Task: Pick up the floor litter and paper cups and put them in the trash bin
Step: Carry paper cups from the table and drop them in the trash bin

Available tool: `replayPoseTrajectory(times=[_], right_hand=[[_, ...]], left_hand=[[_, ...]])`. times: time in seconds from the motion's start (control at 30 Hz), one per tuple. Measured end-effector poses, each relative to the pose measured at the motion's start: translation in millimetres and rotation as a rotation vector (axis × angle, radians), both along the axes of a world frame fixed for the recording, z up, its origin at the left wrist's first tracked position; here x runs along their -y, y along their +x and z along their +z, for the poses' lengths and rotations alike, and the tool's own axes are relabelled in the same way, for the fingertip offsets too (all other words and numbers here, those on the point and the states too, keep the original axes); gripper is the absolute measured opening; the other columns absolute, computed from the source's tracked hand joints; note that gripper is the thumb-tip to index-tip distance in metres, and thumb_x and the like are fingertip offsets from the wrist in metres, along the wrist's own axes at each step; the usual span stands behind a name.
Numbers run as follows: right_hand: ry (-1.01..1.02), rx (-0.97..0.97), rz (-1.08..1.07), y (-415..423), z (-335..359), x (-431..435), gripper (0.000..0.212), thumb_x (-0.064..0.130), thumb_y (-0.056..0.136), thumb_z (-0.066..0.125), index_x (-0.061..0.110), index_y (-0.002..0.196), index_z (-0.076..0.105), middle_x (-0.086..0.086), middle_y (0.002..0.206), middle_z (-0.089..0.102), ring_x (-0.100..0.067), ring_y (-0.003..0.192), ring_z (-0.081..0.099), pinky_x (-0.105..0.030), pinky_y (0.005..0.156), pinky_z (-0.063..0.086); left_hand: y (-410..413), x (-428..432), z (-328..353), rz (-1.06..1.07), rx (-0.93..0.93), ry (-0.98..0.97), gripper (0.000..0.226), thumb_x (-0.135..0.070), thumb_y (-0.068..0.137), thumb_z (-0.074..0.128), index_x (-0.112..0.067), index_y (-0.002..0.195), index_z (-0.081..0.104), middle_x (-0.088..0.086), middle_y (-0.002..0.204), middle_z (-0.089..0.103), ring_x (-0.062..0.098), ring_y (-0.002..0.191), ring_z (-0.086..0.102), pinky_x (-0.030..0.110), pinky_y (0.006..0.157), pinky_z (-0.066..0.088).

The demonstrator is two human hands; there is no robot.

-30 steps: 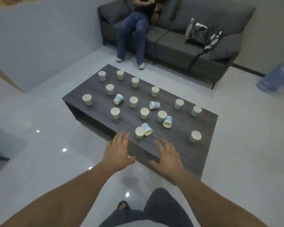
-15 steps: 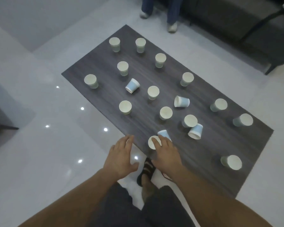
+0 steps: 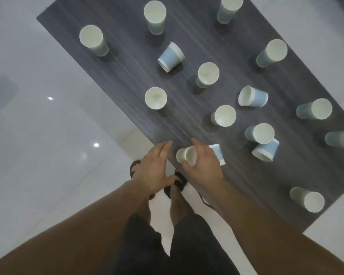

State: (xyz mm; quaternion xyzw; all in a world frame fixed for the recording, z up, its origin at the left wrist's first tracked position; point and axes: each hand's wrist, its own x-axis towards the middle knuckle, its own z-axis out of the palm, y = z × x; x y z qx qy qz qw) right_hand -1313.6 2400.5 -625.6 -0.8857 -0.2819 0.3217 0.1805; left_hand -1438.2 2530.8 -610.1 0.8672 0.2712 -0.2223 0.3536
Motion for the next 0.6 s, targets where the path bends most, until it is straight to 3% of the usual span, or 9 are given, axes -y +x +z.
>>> replayPoseTrajectory(times=[0.07, 0.17, 0.27, 0.37, 0.47, 0.6], right_hand=[[0.085, -0.113, -0.114, -3, 11, -8, 0.074, 0.044, 0.078, 0.069, 0.022, 0.142, 0.040, 0.003, 0.138, 0.053, -0.015, 0.124, 0.049, -0.025, 0.098, 0.037], [0.144, -0.184, -0.100, -3, 27, -17, 0.072, 0.048, 0.080, 0.066, 0.028, 0.143, 0.037, 0.009, 0.139, 0.052, -0.009, 0.123, 0.050, -0.021, 0.098, 0.037], [0.162, -0.260, -0.089, 5, 34, -18, 0.071, 0.057, 0.082, 0.058, 0.028, 0.144, 0.038, 0.010, 0.139, 0.052, -0.008, 0.124, 0.050, -0.024, 0.101, 0.039], [0.227, -0.233, -0.196, 18, 31, -7, 0.071, 0.063, 0.087, 0.042, 0.022, 0.144, 0.040, 0.005, 0.143, 0.049, -0.010, 0.130, 0.044, -0.029, 0.106, 0.037], [0.072, 0.051, -0.269, 30, 12, 15, 0.067, 0.051, 0.088, 0.055, 0.017, 0.144, 0.039, -0.006, 0.142, 0.045, -0.024, 0.128, 0.041, -0.039, 0.104, 0.038], [-0.249, 0.077, -0.145, 24, -20, 40, 0.086, 0.055, 0.078, 0.068, 0.021, 0.147, 0.028, -0.010, 0.143, 0.037, -0.030, 0.127, 0.041, -0.046, 0.100, 0.042]], left_hand=[[9, -8, 4, -0.021, 0.041, -0.044, 0.100, -0.046, 0.076, 0.073, -0.022, 0.151, 0.011, 0.000, 0.156, 0.021, 0.018, 0.141, 0.022, 0.038, 0.115, 0.028], [23, -20, 13, -0.034, 0.068, -0.112, 0.091, -0.042, 0.075, 0.075, -0.020, 0.148, 0.026, 0.001, 0.147, 0.039, 0.020, 0.133, 0.036, 0.037, 0.109, 0.035], [30, -28, 17, -0.015, 0.084, -0.157, 0.070, -0.038, 0.075, 0.075, -0.023, 0.135, 0.043, -0.003, 0.126, 0.055, 0.017, 0.114, 0.051, 0.036, 0.094, 0.046], [31, -33, 14, 0.040, 0.071, -0.166, 0.066, -0.037, 0.071, 0.077, -0.025, 0.128, 0.046, -0.004, 0.120, 0.056, 0.015, 0.106, 0.052, 0.037, 0.089, 0.049], [28, -33, 8, 0.127, 0.061, -0.139, 0.079, -0.035, 0.067, 0.079, -0.027, 0.134, 0.038, -0.001, 0.124, 0.051, 0.017, 0.108, 0.050, 0.036, 0.090, 0.049], [24, -28, 0, 0.167, 0.041, -0.123, 0.087, -0.036, 0.064, 0.081, -0.030, 0.137, 0.033, 0.000, 0.127, 0.048, 0.018, 0.108, 0.049, 0.031, 0.088, 0.048]])
